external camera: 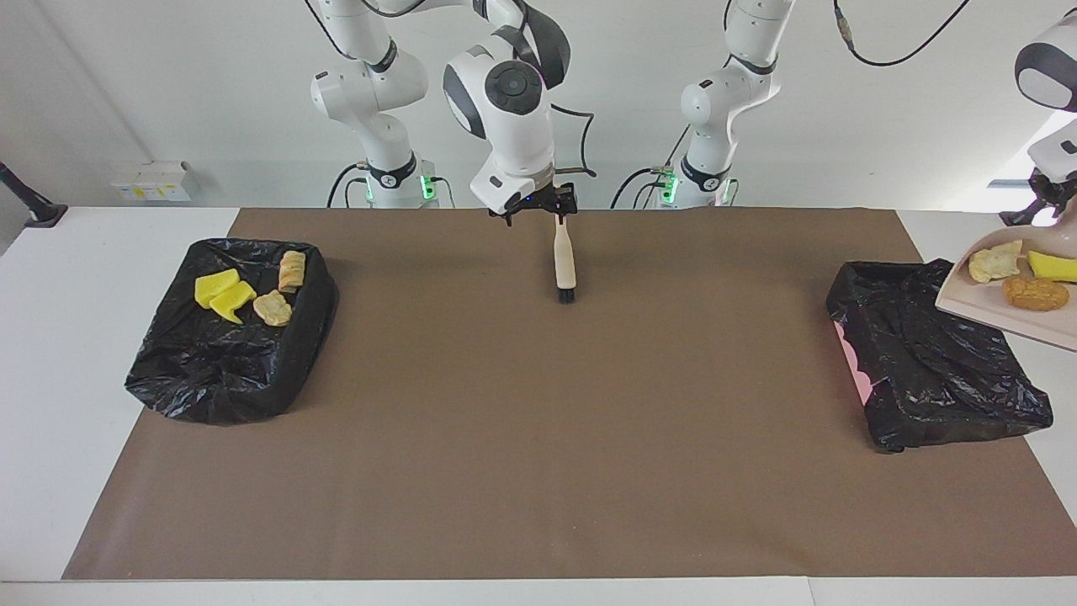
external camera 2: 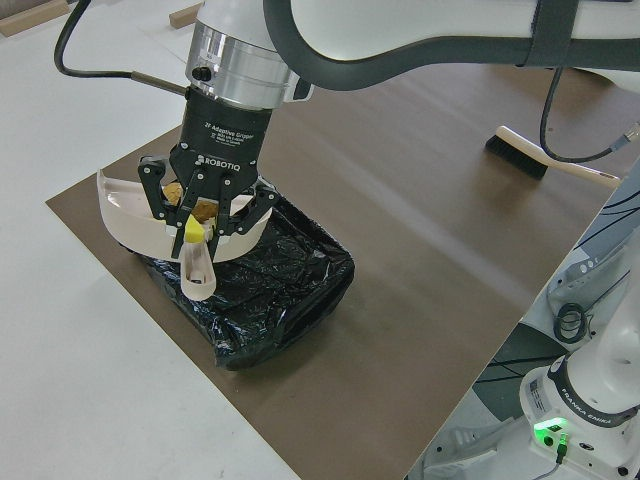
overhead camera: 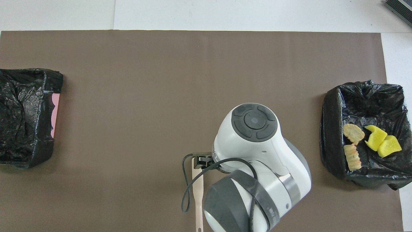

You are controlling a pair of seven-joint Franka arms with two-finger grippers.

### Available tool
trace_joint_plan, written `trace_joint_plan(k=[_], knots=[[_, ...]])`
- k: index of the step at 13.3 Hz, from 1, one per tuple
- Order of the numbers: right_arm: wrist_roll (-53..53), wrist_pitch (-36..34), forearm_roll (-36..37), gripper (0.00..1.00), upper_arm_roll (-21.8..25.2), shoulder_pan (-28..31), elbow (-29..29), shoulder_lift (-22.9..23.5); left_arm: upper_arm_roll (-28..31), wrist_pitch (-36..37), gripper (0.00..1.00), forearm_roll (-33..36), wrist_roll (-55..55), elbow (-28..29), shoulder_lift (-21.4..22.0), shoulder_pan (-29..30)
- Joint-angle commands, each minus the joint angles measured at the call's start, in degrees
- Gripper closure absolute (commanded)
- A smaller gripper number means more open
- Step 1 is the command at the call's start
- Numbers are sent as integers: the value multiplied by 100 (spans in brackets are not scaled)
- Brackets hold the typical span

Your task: Sweep and dump trash in bin

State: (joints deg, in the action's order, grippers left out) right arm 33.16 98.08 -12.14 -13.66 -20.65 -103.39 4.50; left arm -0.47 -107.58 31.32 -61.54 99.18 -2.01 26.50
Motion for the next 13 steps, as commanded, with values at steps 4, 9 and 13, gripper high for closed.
trace_joint_plan(k=[4,9,13], knots=[[-346,-323,98,0,-14,823,47,-598,-41,184,100,1023,-33,541,157,-109],[-1081,-483,290,0,82,1729,55,-994,-50,219,100,1596,-138,681,192,-337],[-2576,-500,790,0,381,2038,73,-1074,-41,290,100,1807,-533,655,192,-364]])
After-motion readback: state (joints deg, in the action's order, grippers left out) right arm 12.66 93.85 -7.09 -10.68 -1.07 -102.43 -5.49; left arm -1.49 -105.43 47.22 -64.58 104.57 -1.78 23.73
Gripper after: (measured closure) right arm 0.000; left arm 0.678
